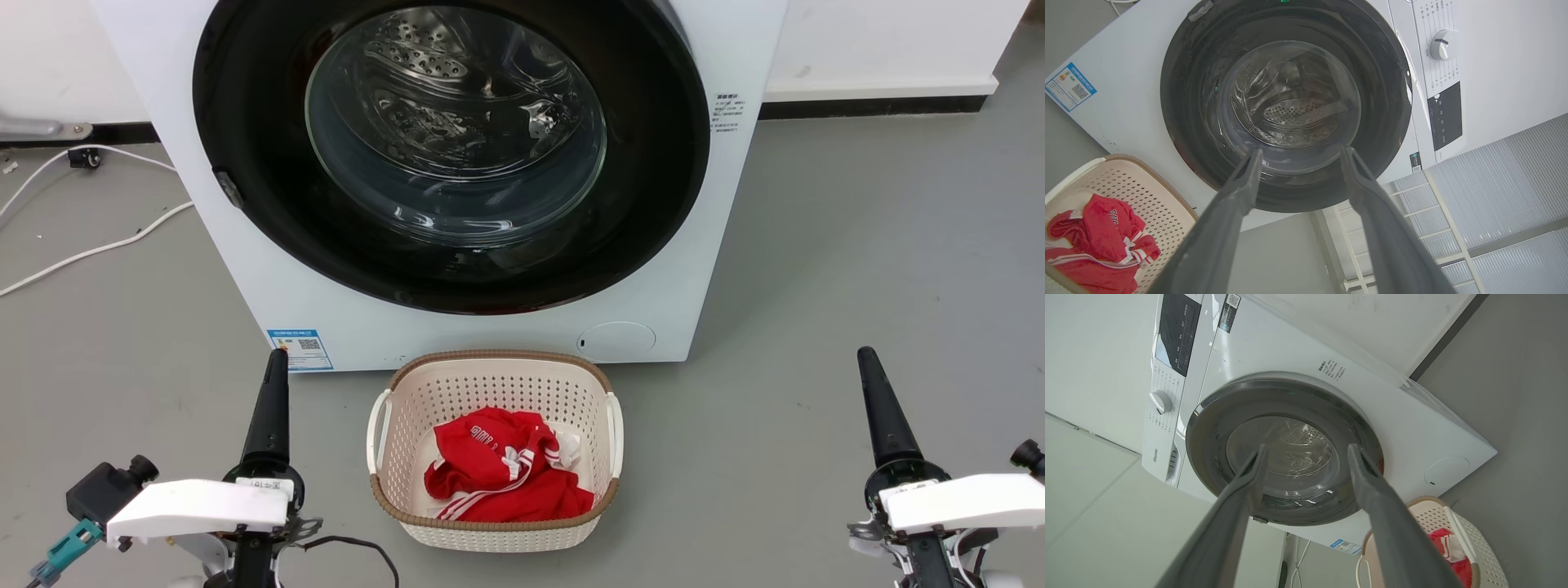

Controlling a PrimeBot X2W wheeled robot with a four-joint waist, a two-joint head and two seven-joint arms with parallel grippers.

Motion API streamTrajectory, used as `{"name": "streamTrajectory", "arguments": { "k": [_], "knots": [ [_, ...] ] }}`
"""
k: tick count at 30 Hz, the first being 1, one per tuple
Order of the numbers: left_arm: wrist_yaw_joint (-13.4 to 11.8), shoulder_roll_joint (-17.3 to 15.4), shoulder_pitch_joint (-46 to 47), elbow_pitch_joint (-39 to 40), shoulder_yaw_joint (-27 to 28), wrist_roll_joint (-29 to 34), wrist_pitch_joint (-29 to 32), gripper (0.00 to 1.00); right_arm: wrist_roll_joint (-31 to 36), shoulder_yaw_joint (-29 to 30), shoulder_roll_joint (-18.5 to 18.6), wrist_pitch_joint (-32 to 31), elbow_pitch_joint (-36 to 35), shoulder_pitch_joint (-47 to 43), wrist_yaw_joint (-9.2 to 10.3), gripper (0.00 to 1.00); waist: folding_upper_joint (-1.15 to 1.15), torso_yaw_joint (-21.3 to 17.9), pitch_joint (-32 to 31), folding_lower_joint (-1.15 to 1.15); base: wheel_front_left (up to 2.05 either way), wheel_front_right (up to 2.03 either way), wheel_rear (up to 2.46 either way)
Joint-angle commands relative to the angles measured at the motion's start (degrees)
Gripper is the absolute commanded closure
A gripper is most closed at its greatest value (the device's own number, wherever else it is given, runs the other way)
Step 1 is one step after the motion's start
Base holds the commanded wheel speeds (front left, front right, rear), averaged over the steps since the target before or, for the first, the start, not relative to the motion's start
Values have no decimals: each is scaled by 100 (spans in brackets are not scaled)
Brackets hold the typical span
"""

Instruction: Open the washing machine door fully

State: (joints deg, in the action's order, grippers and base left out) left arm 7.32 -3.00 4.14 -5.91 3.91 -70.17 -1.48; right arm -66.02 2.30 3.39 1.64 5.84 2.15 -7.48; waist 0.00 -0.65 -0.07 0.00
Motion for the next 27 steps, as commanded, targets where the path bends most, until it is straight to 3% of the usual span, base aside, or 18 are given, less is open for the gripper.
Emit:
{"name": "streamTrajectory", "arguments": {
  "k": [1, 13, 27],
  "knots": [
    [12, -20, 33, 155, 7, 267, -62, 0, 306, -28, 5, 66, -169, 43, -1, 0, 0, -2, -2, 0, 0, 0, 0],
    [-85, -15, -67, 377, -48, 1655, -302, 0, 1966, -187, -6, 302, -356, -15, -1, 0, 0, -15, -11, 0, 0, 0, 0],
    [-160, -9, -163, 569, -221, 2919, -547, 0, 3263, -215, -18, 526, -467, -118, -1, 0, 0, -15, -25, 0, 0, 0, 0]
  ]
}}
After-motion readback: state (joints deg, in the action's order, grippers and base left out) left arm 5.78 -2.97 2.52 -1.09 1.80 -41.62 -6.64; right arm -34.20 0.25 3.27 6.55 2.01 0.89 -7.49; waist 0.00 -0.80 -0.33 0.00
